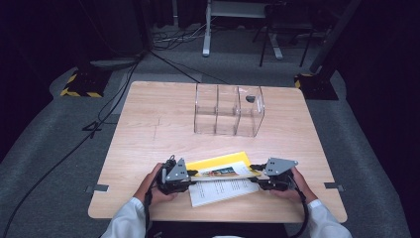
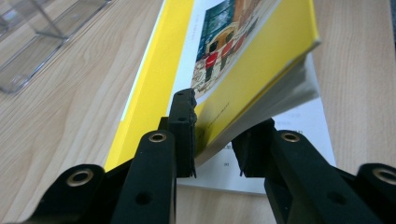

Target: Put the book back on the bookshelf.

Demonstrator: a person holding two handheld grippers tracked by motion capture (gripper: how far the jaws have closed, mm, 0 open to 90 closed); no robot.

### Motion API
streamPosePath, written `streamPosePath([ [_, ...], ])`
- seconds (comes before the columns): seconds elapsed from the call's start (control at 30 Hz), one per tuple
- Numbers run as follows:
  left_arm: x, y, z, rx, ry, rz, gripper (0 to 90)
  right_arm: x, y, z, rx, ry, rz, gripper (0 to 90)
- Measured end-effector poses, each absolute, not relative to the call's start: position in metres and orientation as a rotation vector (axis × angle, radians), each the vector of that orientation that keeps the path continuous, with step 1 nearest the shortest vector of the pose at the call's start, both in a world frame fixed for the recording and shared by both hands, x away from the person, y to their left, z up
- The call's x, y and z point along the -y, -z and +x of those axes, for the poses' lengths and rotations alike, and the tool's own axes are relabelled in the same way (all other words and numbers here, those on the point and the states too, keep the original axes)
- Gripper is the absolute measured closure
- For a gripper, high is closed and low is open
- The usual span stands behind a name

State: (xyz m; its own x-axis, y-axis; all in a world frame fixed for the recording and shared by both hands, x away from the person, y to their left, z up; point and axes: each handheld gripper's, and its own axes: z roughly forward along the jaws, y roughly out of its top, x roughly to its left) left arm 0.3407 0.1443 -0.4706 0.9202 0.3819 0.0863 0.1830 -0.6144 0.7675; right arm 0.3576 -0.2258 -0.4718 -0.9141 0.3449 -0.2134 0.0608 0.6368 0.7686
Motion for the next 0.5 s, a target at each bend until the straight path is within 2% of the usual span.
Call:
streamPosePath([
  [0.13,-0.152,0.469,0.348,-0.465,-0.308,2.223,65.9,0.218,0.472,0.351,-2.473,-1.150,0.220,74.9],
  [0.2,-0.155,0.467,0.350,-0.502,-0.313,2.224,59.4,0.214,0.471,0.350,-2.465,-1.146,0.202,76.8],
  [0.23,-0.157,0.467,0.350,-0.509,-0.311,2.230,57.4,0.213,0.470,0.349,-2.468,-1.146,0.192,77.3],
  [0.3,-0.158,0.466,0.349,-0.521,-0.313,2.230,47.9,0.211,0.470,0.349,-2.473,-1.139,0.183,77.4],
  [0.33,-0.161,0.464,0.347,-0.532,-0.320,2.224,47.9,0.209,0.470,0.349,-2.475,-1.128,0.176,77.6],
  [0.5,-0.160,0.452,0.331,-0.560,-0.385,2.185,35.8,0.203,0.467,0.345,-2.472,-1.097,0.154,78.8],
])
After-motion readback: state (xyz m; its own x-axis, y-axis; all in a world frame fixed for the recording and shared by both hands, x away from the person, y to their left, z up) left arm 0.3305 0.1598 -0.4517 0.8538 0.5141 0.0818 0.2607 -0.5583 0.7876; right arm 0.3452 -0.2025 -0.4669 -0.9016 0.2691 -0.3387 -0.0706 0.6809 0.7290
